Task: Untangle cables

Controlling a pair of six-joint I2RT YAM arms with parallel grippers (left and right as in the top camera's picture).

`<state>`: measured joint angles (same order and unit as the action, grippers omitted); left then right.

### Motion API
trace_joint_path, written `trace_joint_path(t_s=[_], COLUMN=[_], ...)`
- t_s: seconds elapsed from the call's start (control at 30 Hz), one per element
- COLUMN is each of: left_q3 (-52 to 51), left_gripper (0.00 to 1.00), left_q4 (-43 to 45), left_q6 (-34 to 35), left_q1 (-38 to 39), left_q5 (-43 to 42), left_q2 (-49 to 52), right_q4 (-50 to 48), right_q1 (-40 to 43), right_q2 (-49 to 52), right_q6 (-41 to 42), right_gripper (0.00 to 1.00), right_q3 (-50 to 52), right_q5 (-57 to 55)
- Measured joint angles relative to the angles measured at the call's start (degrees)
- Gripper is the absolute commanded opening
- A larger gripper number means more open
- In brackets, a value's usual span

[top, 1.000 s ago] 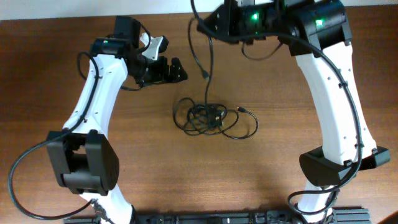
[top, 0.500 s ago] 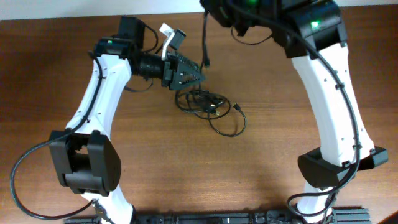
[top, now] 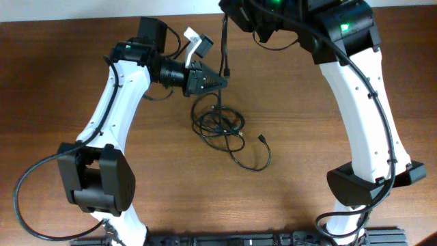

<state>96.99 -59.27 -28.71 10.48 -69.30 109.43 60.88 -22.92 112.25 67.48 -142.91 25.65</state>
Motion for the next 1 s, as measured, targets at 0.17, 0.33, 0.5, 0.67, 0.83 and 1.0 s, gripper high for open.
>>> trace_joint_path(t_s=[0.17,0.33,0.5,0.67,0.83,1.0], left_q3=[0.0,4.24,7.72,8.2,8.5,8.44], left_gripper=[0.0,0.0,0.0,0.0,0.0,0.0], left_q4=[0.2,9.33,21.57,35.45,49.64,57.77], left_q6=[7.1,24.94,51.98,87.01,108.5,120.56], left_q1=[-0.09,-4.68,-7.52,-7.45,-7.45,-8.04], left_q5=[0.22,-14.08,-17.44,-14.12,-12.07,-10.16], left_q2=[0.0,0.22,0.26,0.35,0.46,0.63], right_q4=[3.45,16.74,23.74,20.31,16.02,15.32], right_q1=[0.22,0.44,0.22,-4.5,-7.06,-7.17], right_q2=[-0.02,-0.02,-0.02,-0.22,-0.22,-0.22], right_q6=[-6.69,-18.01,-28.68,-37.07,-44.78,-48.26], right_gripper=[0.24,0.85,0.85,0.85,0.85,0.75], right_q3=[-0.07,-0.11,0.24,8.57,12.7,12.74], right_q5=[-6.51,-13.88,-14.8,-14.84,-11.96,-10.54])
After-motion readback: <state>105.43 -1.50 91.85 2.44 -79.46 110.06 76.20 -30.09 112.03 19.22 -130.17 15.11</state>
